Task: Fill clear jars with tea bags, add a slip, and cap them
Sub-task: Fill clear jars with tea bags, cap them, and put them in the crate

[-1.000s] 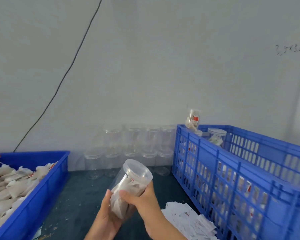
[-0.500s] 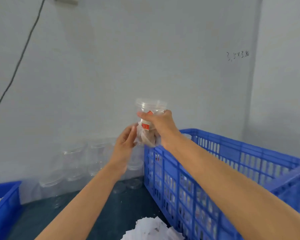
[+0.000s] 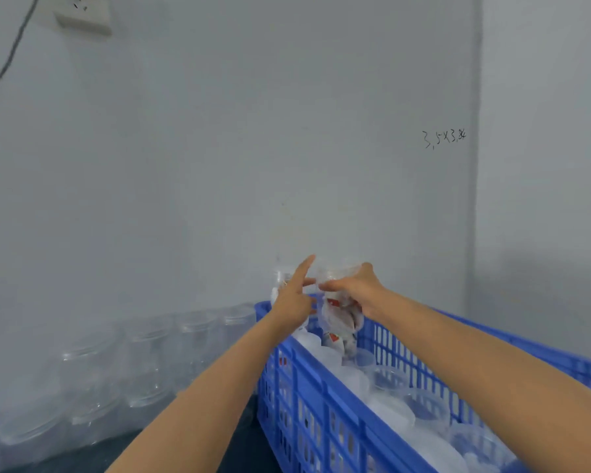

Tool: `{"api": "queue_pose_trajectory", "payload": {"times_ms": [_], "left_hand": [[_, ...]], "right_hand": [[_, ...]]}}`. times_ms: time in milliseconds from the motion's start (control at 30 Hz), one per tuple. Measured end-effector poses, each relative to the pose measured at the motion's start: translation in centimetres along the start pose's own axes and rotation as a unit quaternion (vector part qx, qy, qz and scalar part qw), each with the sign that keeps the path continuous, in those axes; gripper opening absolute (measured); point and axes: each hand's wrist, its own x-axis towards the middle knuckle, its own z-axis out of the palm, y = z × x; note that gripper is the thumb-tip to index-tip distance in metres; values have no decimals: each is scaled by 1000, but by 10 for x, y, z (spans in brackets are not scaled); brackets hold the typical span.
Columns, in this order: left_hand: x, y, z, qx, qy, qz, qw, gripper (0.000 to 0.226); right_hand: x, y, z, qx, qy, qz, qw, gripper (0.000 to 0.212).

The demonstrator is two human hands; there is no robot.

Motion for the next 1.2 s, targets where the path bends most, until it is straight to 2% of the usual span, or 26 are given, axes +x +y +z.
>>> {"api": "queue_pose_trajectory", "payload": {"times_ms": [100, 233, 333, 467, 533, 700, 833, 1000, 1100, 1200], "left_hand": [[15, -16, 6, 105, -26, 9, 994, 75], [28, -33, 16, 230, -50, 3, 972, 62], [35, -41, 23, 290, -65, -3, 955, 52], [41, -49, 28, 369, -86, -16, 925, 43], [43, -50, 28, 404, -96, -26, 909, 38], [44, -51, 25, 463, -117, -45, 878, 36], [44, -51, 27, 489, -142, -50, 859, 33], [42, -50, 26, 483, -144, -41, 863, 36], [40, -49, 25, 474, -126, -26, 871, 36], [32, -46, 19, 426, -84, -2, 901, 39]], "right_hand": [[25, 22, -5, -15, 16, 48, 999, 92], [47, 46, -11, -82, 13, 115, 990, 88], [55, 58, -9, -177, -21, 198, 964, 85], [60, 76, -5, -211, -80, 284, 932, 77], [61, 84, -3, -214, -99, 285, 929, 70], [71, 92, -3, -181, -100, 235, 950, 38], [72, 91, -2, -203, -66, 227, 950, 40], [72, 93, 5, -217, -20, 216, 952, 57], [66, 87, 4, -244, -5, 215, 946, 43], [53, 73, 2, -204, 7, 226, 953, 31]]}}
